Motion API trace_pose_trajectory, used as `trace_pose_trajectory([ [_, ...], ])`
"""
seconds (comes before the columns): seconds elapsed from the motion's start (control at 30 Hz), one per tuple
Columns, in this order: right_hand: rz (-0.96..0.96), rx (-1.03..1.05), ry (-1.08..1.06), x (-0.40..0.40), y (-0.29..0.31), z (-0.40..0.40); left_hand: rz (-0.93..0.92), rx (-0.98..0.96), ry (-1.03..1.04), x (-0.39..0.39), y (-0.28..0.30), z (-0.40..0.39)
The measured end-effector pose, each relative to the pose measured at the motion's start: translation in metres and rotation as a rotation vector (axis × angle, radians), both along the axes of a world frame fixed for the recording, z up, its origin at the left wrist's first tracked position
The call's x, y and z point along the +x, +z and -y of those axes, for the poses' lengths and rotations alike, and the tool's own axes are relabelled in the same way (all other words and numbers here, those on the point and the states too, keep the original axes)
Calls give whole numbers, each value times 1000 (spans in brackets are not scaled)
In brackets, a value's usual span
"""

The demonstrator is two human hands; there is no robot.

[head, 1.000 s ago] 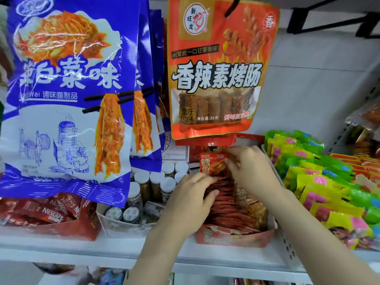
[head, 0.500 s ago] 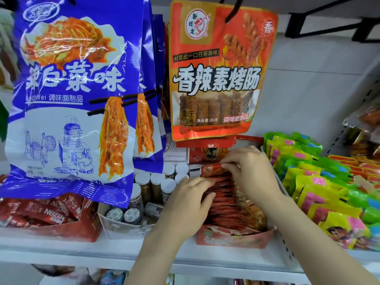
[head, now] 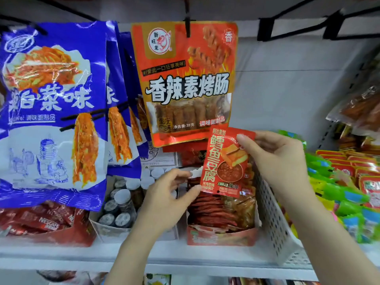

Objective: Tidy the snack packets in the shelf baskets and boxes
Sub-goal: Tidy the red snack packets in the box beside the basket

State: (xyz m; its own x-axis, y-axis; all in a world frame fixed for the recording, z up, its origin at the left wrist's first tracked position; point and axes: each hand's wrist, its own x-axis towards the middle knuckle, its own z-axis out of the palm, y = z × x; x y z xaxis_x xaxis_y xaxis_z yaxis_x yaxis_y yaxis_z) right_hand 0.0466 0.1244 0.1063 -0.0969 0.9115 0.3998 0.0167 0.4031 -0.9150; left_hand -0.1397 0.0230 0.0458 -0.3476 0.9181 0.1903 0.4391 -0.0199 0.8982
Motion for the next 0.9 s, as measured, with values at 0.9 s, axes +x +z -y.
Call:
trace_pose_trajectory([
  [0.9, -226, -420, 444, 6, -6, 13, 1128, -225, -588, 31, 28, 15],
])
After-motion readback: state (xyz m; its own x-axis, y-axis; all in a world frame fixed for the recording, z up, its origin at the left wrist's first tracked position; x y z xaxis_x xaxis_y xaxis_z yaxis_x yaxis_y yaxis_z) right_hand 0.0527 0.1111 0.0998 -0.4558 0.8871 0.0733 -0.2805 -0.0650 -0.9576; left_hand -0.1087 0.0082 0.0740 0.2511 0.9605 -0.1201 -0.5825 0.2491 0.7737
